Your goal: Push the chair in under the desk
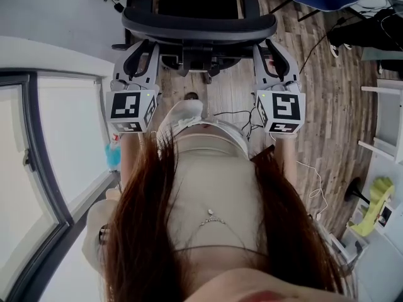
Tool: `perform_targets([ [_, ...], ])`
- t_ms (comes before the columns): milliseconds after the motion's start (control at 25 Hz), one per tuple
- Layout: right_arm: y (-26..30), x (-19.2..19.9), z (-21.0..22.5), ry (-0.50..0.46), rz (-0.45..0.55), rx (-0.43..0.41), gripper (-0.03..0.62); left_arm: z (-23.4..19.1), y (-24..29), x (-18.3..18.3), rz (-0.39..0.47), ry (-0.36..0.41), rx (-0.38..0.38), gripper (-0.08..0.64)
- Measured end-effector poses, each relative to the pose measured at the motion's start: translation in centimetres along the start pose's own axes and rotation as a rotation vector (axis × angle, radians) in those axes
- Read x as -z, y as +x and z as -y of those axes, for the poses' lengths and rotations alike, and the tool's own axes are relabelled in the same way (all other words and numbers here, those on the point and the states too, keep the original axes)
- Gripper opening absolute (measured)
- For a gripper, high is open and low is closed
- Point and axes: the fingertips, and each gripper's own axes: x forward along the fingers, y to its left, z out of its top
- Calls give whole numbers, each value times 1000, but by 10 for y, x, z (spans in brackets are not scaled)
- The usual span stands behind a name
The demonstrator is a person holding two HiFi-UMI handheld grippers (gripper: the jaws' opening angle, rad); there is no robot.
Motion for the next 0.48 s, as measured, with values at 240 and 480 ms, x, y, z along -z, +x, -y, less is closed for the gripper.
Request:
perform_targets([
  [240, 2, 18, -2, -65, -63, -27, 127, -5, 0, 8, -33, 40, 13, 92],
  [480, 4, 35, -7, -145, -130, -65, 159, -8, -2, 23, -114, 94, 43, 136],
])
